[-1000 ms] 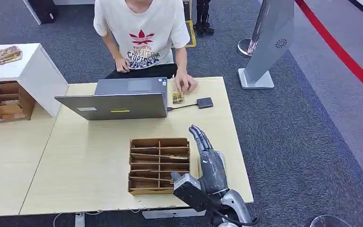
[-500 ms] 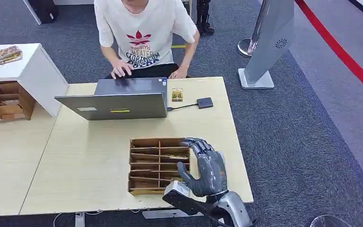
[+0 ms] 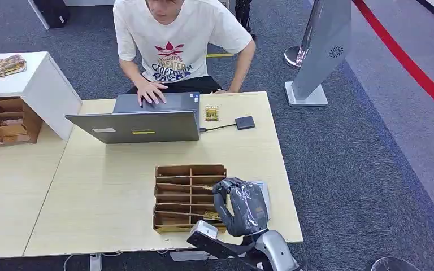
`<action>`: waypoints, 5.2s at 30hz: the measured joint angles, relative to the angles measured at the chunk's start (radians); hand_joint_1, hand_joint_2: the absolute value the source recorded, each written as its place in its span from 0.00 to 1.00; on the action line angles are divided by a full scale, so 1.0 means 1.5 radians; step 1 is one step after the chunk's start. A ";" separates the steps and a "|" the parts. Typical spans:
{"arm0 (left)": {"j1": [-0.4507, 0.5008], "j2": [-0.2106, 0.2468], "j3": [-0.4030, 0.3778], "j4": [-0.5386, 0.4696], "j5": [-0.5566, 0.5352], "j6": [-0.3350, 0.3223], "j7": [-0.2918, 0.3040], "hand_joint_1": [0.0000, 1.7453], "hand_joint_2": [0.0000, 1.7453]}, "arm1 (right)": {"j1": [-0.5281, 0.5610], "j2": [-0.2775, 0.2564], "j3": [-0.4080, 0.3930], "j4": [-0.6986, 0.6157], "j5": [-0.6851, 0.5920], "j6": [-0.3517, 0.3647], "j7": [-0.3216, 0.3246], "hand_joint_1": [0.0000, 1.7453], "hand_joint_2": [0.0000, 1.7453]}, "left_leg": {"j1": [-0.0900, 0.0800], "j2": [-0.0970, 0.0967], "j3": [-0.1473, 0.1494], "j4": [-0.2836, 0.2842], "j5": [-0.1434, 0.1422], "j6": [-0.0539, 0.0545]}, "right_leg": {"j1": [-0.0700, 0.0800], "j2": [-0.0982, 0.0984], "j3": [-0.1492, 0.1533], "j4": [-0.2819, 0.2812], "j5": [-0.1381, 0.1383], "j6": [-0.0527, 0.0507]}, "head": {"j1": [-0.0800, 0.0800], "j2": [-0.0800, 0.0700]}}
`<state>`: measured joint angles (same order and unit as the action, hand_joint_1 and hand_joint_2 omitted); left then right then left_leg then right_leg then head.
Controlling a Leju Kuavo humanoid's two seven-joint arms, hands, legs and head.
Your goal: Pass the card to the sensor for recognition and then transmit it.
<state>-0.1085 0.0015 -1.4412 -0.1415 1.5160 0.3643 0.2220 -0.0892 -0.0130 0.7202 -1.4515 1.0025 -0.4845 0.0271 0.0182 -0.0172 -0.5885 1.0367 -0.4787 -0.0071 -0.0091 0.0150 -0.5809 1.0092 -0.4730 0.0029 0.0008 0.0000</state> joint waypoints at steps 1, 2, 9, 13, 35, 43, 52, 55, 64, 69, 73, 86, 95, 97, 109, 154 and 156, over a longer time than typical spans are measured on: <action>0.000 0.000 0.000 0.000 0.000 0.000 0.000 0.00 1.00 | 0.000 0.000 0.000 0.001 0.000 -0.001 0.000 0.79 1.00 | 0.000 0.000 0.000 0.000 0.000 0.000 | 0.000 0.000 0.000 0.000 0.000 0.000 | 0.000 0.000; 0.000 0.000 0.000 0.000 0.000 0.000 0.000 0.00 1.00 | -0.001 0.000 0.000 0.002 0.000 -0.001 0.000 0.78 1.00 | 0.000 0.000 0.000 0.000 0.000 0.000 | 0.000 0.000 0.000 0.000 0.000 0.000 | 0.000 0.000; 0.000 0.000 0.000 0.000 0.000 -0.001 0.000 0.00 1.00 | -0.003 0.000 0.001 0.003 0.006 -0.002 0.003 0.75 1.00 | 0.000 0.000 0.000 0.000 0.000 0.000 | 0.000 0.000 0.000 0.000 0.000 0.000 | 0.000 0.000; 0.000 0.000 0.000 0.000 0.001 -0.002 0.000 0.00 1.00 | -0.006 0.000 0.003 0.005 0.014 -0.001 0.008 0.49 1.00 | 0.000 0.000 0.000 0.000 0.000 0.000 | 0.000 0.000 0.000 0.000 0.000 0.000 | 0.000 0.000; 0.000 0.000 -0.007 0.000 0.001 -0.005 -0.001 0.00 1.00 | -0.058 0.006 0.031 0.095 0.019 0.021 0.031 0.40 1.00 | 0.000 0.000 0.000 0.000 0.000 0.000 | 0.000 0.000 0.000 0.000 0.000 0.000 | 0.000 0.000; 0.000 0.000 -0.007 0.000 0.000 -0.006 -0.001 0.00 1.00 | -0.064 0.011 0.032 0.116 0.020 0.022 0.031 0.38 1.00 | 0.000 0.000 0.000 0.000 0.000 0.000 | 0.000 0.000 0.000 0.000 0.000 0.000 | 0.000 0.000; 0.000 0.000 -0.008 0.000 -0.001 -0.008 -0.002 0.00 1.00 | -0.079 0.022 0.031 0.145 0.023 0.024 0.037 0.49 1.00 | 0.000 0.000 0.000 0.000 0.000 0.000 | 0.000 0.000 0.000 0.000 0.000 0.000 | 0.000 0.000; 0.000 0.000 -0.008 0.000 -0.001 -0.009 -0.002 0.00 1.00 | -0.082 0.026 0.031 0.152 0.024 0.024 0.042 0.56 1.00 | 0.000 0.000 0.000 0.000 0.000 0.000 | 0.000 0.000 0.000 0.000 0.000 0.000 | 0.000 0.000; 0.000 0.000 -0.009 0.000 -0.001 -0.012 -0.002 0.00 1.00 | -0.092 0.032 0.027 0.174 0.037 0.028 0.052 0.74 1.00 | 0.000 0.000 0.000 0.000 0.000 0.000 | 0.000 0.000 0.000 0.000 0.000 0.000 | 0.000 0.000; 0.000 0.001 -0.014 0.000 0.000 -0.013 -0.002 0.00 1.00 | -0.101 0.035 0.023 0.183 0.049 0.032 0.056 0.77 1.00 | 0.000 0.000 0.000 0.000 0.000 0.000 | 0.000 0.000 0.000 0.000 0.000 0.000 | 0.000 0.000; 0.000 0.001 -0.019 0.000 0.000 -0.014 -0.002 0.00 1.00 | -0.106 0.036 0.019 0.188 0.054 0.033 0.056 0.77 1.00 | 0.000 0.000 0.001 0.000 0.000 0.000 | 0.000 0.000 0.000 0.000 0.000 0.000 | 0.000 0.000; 0.000 0.002 -0.024 0.000 0.000 -0.014 -0.002 0.00 1.00 | -0.110 0.036 0.013 0.203 0.060 0.044 0.058 0.66 1.00 | 0.000 0.000 0.001 0.000 0.000 0.000 | 0.000 0.000 0.001 0.000 0.000 0.000 | 0.000 0.000; 0.000 0.003 -0.024 0.000 0.000 -0.014 -0.002 0.00 1.00 | -0.111 0.036 0.013 0.205 0.060 0.044 0.058 0.77 1.00 | 0.000 0.000 0.001 0.000 0.000 0.000 | 0.000 0.000 0.001 0.000 0.000 0.000 | 0.000 0.000; 0.000 0.003 -0.024 0.000 0.000 -0.014 -0.002 0.00 1.00 | -0.111 0.036 0.013 0.205 0.060 0.044 0.058 0.74 1.00 | 0.000 0.000 0.001 0.000 0.000 0.000 | 0.000 0.000 0.001 0.000 0.000 0.000 | 0.000 0.000; 0.000 0.003 -0.024 0.000 0.001 -0.014 -0.002 0.00 1.00 | -0.111 0.036 0.011 0.212 0.063 0.054 0.061 0.19 1.00 | 0.000 0.000 0.001 0.000 0.000 0.000 | 0.000 0.000 0.001 0.000 0.000 0.000 | 0.000 0.000; 0.000 0.003 -0.024 0.000 0.002 -0.014 -0.004 0.00 1.00 | -0.121 0.036 -0.002 0.211 0.067 0.068 0.067 0.98 1.00 | 0.000 0.000 0.001 0.000 0.000 0.000 | 0.000 0.000 0.000 0.000 0.000 0.000 | 0.000 0.000; 0.000 0.003 -0.024 0.000 0.002 -0.014 -0.005 0.00 1.00 | -0.120 0.036 -0.003 0.205 0.063 0.066 0.067 0.98 1.00 | 0.000 0.000 0.001 0.000 0.000 0.000 | 0.000 0.000 0.000 0.000 0.000 0.000 | 0.000 0.000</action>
<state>-0.1092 0.0057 -1.4775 -0.1415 1.5194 0.3430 0.2152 -0.2689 0.0412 0.7153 -1.1440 1.0972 -0.3857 0.1271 0.0182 -0.0170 -0.5873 1.0368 -0.4786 -0.0072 -0.0091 0.0151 -0.5803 1.0092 -0.4729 0.0028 0.0004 0.0000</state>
